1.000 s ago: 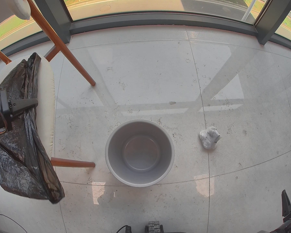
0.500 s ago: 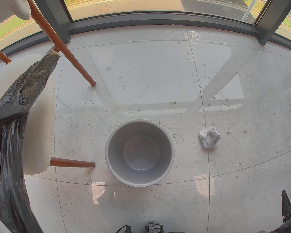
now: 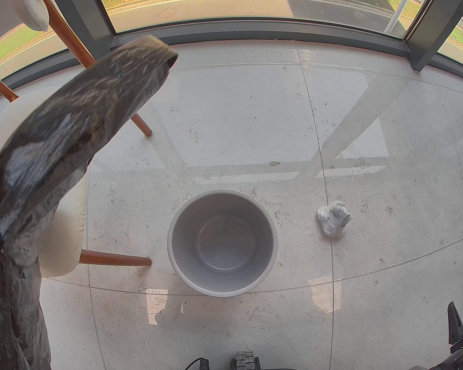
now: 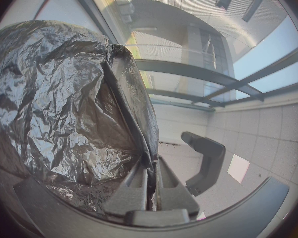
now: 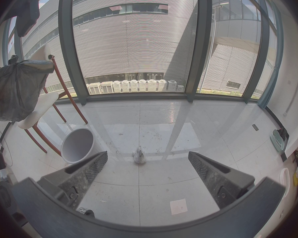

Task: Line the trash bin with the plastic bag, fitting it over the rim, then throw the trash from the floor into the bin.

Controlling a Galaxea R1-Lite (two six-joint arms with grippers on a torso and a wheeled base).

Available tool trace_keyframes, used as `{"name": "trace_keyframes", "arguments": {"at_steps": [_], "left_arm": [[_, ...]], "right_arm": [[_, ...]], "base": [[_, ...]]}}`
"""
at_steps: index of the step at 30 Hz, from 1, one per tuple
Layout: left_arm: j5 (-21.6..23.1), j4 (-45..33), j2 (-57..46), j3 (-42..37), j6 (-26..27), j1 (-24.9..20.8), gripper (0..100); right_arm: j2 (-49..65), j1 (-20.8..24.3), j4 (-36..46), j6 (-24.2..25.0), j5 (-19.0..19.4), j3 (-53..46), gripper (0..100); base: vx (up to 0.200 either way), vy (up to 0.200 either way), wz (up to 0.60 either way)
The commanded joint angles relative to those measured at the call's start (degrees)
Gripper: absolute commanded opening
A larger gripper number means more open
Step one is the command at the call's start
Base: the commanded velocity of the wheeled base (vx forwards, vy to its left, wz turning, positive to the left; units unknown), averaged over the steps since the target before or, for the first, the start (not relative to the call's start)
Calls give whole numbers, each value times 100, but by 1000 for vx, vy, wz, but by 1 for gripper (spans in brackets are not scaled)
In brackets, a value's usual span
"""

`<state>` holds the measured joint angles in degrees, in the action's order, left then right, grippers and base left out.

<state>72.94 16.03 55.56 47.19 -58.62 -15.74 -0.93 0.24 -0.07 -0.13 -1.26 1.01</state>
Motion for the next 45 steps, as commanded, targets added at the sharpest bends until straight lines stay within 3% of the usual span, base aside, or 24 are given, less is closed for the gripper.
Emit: {"name": "trace_keyframes", "arguments": {"at_steps": [1,2,4,11,19,24,33,34,38,45], "left_arm": [[54,875,1009,18,-70,-905,0],[54,875,1009,18,-70,-905,0],[45,1376,1343,10,-255,-1441,0],[36,2000,1782,-114,-589,-2399,0],[45,2589,2283,-184,-527,-2575,0],[54,3556,2714,-386,-589,-2504,0],[230,3934,2934,-404,-580,-2249,0],[546,4013,3004,-404,-580,-2030,0],[1021,4435,3312,-316,-589,-1441,0],[1364,5349,3742,-157,-914,-870,0]], "right_arm": [[93,2,-1,-4,3,-101,100],[93,2,-1,-4,3,-101,100],[93,2,-1,-4,-6,-101,100],[93,-7,-1,5,-6,-101,100],[93,-7,-1,22,-15,-101,100],[93,-7,-1,49,-24,-101,100],[93,-7,-10,49,-24,-101,100],[93,-7,-10,49,-24,-101,100],[93,2,-10,49,-24,-101,100],[93,2,-10,66,-24,-101,100]], "base": [[0,0,0],[0,0,0],[0,0,0],[0,0,0],[0,0,0],[0,0,0],[0,0,0],[0,0,0],[0,0,0],[0,0,0]]}}
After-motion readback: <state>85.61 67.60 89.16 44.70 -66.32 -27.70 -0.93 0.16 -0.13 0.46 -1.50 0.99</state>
